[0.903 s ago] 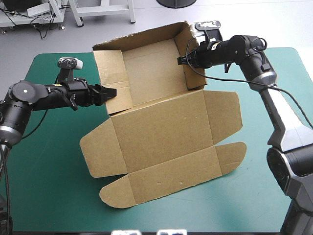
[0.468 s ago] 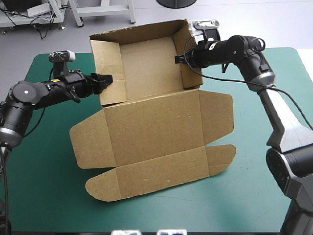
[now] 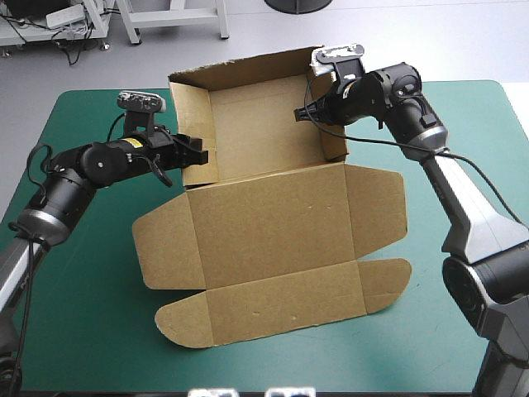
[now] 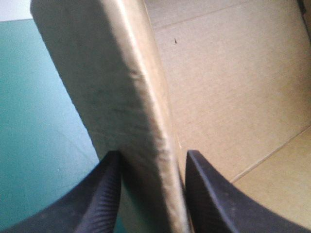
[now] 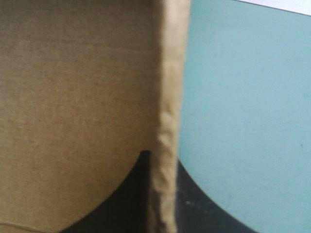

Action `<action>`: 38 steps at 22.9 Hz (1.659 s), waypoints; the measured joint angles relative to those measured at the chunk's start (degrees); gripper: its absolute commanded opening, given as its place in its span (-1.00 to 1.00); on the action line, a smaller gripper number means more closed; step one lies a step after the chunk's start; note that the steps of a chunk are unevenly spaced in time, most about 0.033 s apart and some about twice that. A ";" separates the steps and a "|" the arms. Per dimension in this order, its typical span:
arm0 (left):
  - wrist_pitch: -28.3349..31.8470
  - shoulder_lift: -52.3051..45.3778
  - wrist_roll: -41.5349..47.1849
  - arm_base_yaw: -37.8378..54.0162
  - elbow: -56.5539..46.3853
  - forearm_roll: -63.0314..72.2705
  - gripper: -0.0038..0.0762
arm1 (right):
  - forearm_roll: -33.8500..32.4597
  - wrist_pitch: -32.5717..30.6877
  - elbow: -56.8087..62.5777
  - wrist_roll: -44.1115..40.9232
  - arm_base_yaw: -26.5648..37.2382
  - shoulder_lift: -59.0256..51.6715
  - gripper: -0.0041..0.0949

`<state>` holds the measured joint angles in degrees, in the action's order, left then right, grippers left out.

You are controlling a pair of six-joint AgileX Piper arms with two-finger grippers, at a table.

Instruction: Fold the box

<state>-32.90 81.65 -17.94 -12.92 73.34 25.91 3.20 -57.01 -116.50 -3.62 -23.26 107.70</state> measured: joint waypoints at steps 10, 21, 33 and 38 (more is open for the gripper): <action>-4.36 8.18 10.97 -1.92 0.00 -3.92 -0.45 | -6.14 -12.13 0.00 -4.57 -0.92 3.95 -0.95; -13.11 16.12 15.73 -1.99 2.28 -9.52 -0.93 | -2.20 -14.38 2.76 -6.33 -1.06 11.98 -0.96; -18.90 18.63 22.32 -1.89 4.22 -12.61 -0.93 | -1.03 -14.42 2.84 -6.36 -1.17 13.12 -0.95; -20.75 19.62 28.57 -6.20 6.98 -22.18 -0.93 | -1.63 -14.42 2.84 -6.36 -1.24 14.29 -0.95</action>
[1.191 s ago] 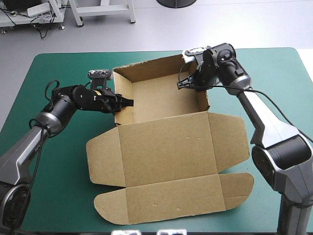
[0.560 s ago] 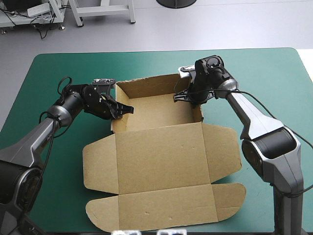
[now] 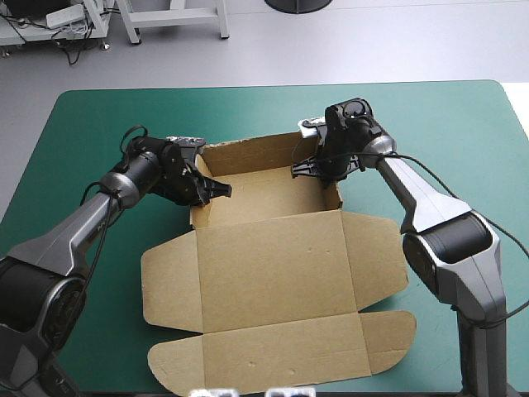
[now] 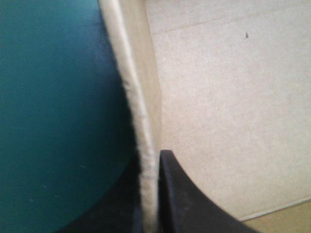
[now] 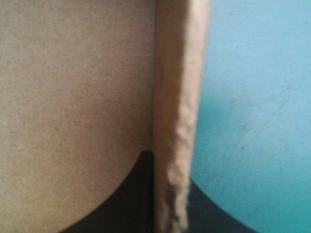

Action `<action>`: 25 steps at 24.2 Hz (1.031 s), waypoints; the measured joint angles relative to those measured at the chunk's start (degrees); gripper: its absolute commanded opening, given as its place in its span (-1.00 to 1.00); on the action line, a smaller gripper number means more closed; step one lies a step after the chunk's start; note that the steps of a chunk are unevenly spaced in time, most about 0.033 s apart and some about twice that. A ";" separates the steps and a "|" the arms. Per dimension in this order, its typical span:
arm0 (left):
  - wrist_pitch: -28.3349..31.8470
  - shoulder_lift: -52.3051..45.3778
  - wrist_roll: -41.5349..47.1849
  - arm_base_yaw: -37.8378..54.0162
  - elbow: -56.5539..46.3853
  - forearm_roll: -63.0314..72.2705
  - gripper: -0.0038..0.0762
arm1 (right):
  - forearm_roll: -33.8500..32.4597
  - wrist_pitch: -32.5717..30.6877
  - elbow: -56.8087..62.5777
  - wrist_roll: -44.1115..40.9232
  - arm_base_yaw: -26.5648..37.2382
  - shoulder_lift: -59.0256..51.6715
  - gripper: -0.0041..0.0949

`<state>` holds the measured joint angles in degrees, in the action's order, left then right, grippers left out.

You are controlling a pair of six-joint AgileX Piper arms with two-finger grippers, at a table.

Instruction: Fold the box

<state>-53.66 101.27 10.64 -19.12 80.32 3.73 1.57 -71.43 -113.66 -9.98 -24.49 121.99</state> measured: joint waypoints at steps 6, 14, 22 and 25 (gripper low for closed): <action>-2.08 1.28 4.96 -3.53 2.39 -8.14 -0.93 | -0.03 0.00 -0.06 -0.15 0.00 0.82 -0.95; -4.26 3.21 4.71 -3.92 4.28 -8.59 -0.80 | -0.22 0.00 -0.06 0.15 0.00 0.85 -0.75; -5.47 4.14 -0.50 -3.93 4.85 -10.26 -0.37 | 0.48 0.46 -0.06 2.38 -0.12 1.13 0.38; -6.72 4.86 1.10 -3.93 4.62 -11.04 0.00 | 1.13 0.87 -0.11 2.38 -0.46 1.13 0.51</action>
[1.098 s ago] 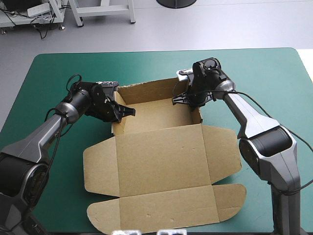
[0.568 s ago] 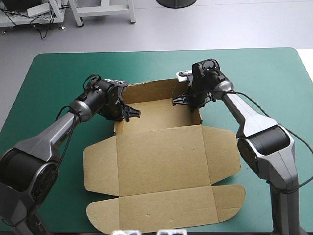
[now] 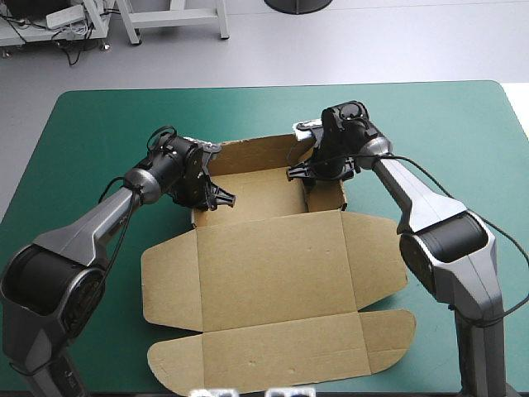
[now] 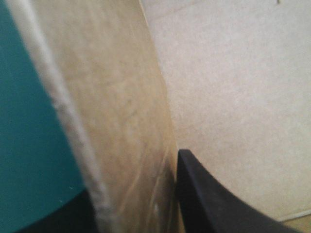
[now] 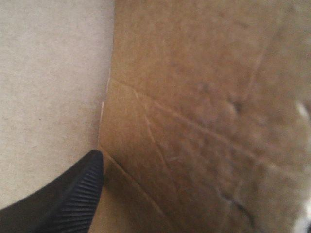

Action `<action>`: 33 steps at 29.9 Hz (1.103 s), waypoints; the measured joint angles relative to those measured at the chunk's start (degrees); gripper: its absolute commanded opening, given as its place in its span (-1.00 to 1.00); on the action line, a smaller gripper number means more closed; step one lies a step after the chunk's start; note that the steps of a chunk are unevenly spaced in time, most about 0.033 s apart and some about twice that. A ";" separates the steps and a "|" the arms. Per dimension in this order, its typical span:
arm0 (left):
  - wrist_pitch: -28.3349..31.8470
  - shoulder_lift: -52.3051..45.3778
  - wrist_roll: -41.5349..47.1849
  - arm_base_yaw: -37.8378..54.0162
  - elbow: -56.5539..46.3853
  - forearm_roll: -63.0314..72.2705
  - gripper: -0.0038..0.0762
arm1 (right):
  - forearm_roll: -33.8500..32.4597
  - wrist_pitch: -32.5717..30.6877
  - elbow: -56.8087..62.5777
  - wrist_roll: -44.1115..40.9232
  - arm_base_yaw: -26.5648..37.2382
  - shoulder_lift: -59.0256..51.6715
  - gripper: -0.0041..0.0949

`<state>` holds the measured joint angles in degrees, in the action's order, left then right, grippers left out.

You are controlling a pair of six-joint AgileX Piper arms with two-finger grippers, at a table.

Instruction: Fold the box

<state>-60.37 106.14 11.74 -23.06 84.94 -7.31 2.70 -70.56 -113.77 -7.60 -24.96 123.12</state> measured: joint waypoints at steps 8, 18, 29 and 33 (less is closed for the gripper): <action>-3.68 0.20 0.01 0.00 1.23 -0.68 0.92 | 0.01 0.07 -0.14 0.04 -0.12 -0.37 0.52; -6.71 -0.70 -1.32 -0.05 5.99 1.56 0.92 | -1.44 -0.18 -0.62 0.21 0.72 -5.59 0.52; -6.77 -9.77 -4.11 -0.05 12.05 1.19 0.70 | -1.61 -0.64 -0.84 2.79 1.71 -13.20 0.46; -8.51 -14.34 -6.73 -0.05 12.05 0.15 0.10 | -1.61 -0.83 -0.90 4.21 1.71 -15.19 0.44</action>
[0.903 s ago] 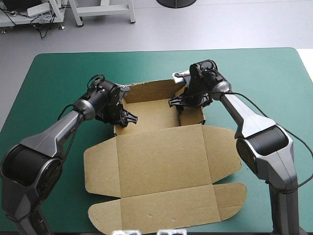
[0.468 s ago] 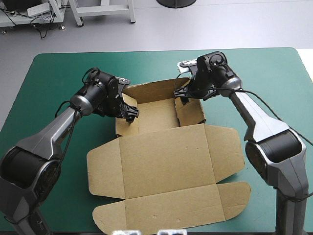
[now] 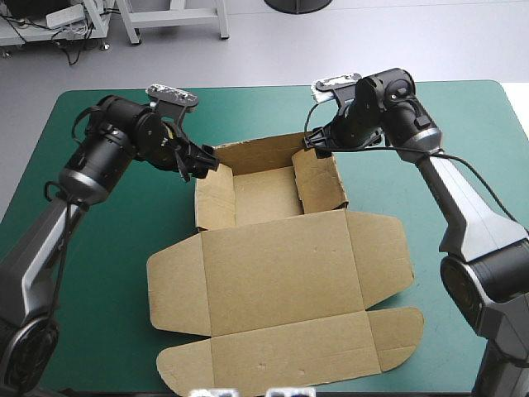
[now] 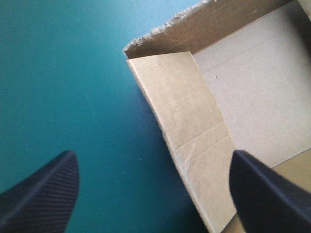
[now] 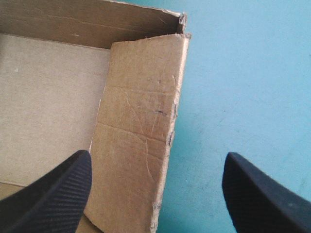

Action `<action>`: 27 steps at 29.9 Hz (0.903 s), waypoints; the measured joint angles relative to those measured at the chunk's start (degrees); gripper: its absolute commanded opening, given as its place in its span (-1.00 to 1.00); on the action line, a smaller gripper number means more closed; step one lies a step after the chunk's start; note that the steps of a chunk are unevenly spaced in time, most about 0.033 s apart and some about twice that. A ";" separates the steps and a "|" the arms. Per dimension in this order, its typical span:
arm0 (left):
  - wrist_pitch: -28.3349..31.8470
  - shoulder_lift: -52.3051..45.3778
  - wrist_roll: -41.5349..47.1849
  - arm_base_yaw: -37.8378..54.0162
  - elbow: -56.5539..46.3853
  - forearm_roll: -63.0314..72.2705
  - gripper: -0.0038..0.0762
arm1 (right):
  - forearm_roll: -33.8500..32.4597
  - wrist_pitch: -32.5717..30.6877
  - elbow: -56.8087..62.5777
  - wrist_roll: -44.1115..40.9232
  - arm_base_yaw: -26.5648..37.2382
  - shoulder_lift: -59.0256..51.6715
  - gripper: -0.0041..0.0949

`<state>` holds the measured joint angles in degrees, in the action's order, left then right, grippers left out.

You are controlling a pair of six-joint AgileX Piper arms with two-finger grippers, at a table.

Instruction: Fold the box

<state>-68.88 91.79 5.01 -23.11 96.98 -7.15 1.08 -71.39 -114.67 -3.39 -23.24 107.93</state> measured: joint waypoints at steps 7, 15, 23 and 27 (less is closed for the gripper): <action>-2.67 -7.80 -2.78 0.00 0.29 -3.47 -0.92 | -0.44 -0.12 -0.12 1.39 0.00 -1.43 0.44; -2.67 -15.66 -6.42 0.00 -0.16 -3.24 -0.92 | -0.64 -0.12 -0.12 1.39 0.00 -0.66 0.44; -2.67 -25.81 -6.69 0.00 -10.13 -1.97 -0.92 | -1.08 -0.12 0.81 1.39 0.00 2.52 0.44; -2.67 -31.02 -6.84 0.00 -19.36 -2.10 -0.92 | -1.08 -0.12 0.91 1.39 0.05 4.45 0.44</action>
<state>-71.55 60.77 -1.83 -23.11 77.62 -9.26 0.00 -71.51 -113.76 -1.99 -23.20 112.38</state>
